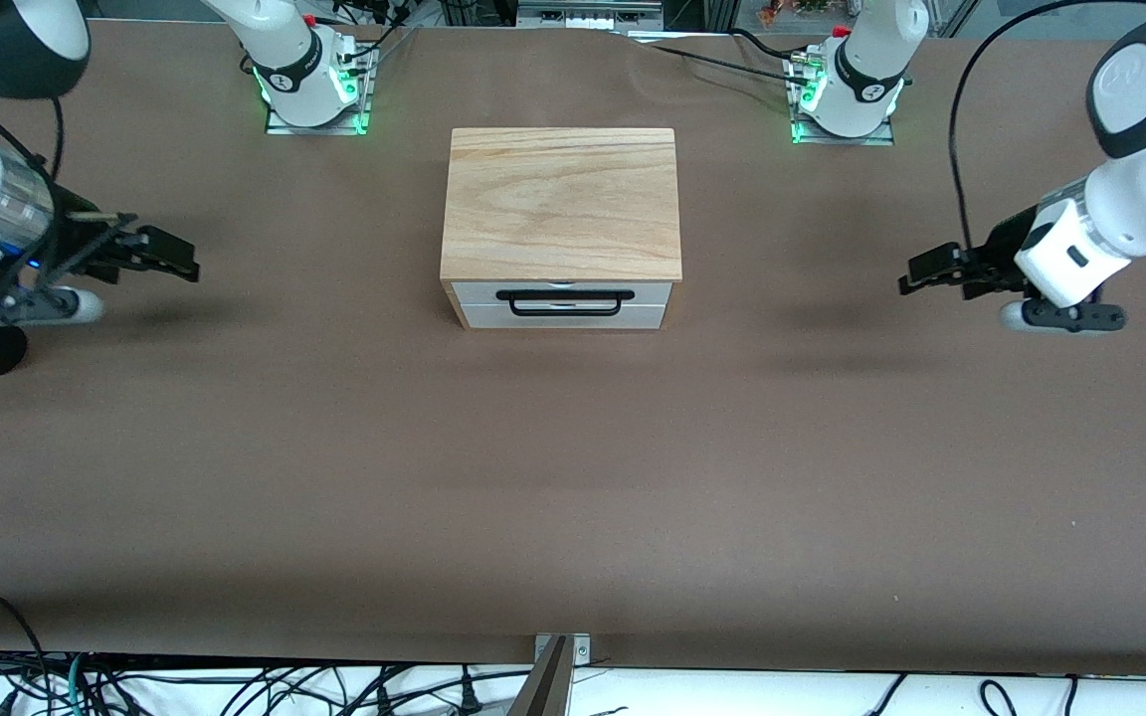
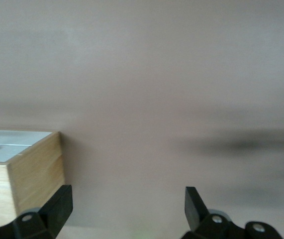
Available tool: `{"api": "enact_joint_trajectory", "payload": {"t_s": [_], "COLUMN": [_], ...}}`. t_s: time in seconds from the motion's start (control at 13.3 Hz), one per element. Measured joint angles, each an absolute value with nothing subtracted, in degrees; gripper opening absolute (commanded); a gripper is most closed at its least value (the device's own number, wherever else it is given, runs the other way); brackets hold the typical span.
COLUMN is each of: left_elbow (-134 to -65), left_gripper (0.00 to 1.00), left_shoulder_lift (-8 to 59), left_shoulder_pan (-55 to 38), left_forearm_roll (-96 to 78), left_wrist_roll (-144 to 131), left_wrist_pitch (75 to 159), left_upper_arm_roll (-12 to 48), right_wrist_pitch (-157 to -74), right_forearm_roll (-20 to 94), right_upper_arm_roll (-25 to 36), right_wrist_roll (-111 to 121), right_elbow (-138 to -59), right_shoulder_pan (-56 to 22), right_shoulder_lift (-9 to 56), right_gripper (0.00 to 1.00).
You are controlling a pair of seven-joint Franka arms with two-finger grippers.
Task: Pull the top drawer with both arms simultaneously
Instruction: 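Move the left gripper and the right gripper toward the drawer handle ends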
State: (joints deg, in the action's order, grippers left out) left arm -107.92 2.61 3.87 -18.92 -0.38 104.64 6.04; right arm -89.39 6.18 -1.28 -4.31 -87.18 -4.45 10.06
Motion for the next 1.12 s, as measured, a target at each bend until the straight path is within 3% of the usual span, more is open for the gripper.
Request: {"api": "enact_joint_trajectory", "payload": {"t_s": [0.6, 1.12], "left_elbow": [-114.65, -115.88], "left_gripper": [1.0, 1.0], "left_shoulder_lift": [10.16, 23.39], "left_shoulder_pan": [2.35, -1.16], "left_forearm_roll": [-46.26, -73.17], "left_wrist_roll": [13.86, 36.72], "left_wrist_pitch": [114.65, 117.63], "left_upper_arm_roll": [12.39, 13.37], "right_wrist_pitch": [-90.57, -107.37], "right_forearm_roll": [43.68, 71.08], "right_upper_arm_roll": [-1.49, -1.59], "right_wrist_roll": [5.9, 35.69], "right_elbow": [-87.48, -102.13], "right_shoulder_pan": [-6.99, -15.05], "right_shoulder_lift": [24.36, 28.86], "right_gripper": [1.0, 1.0]}}
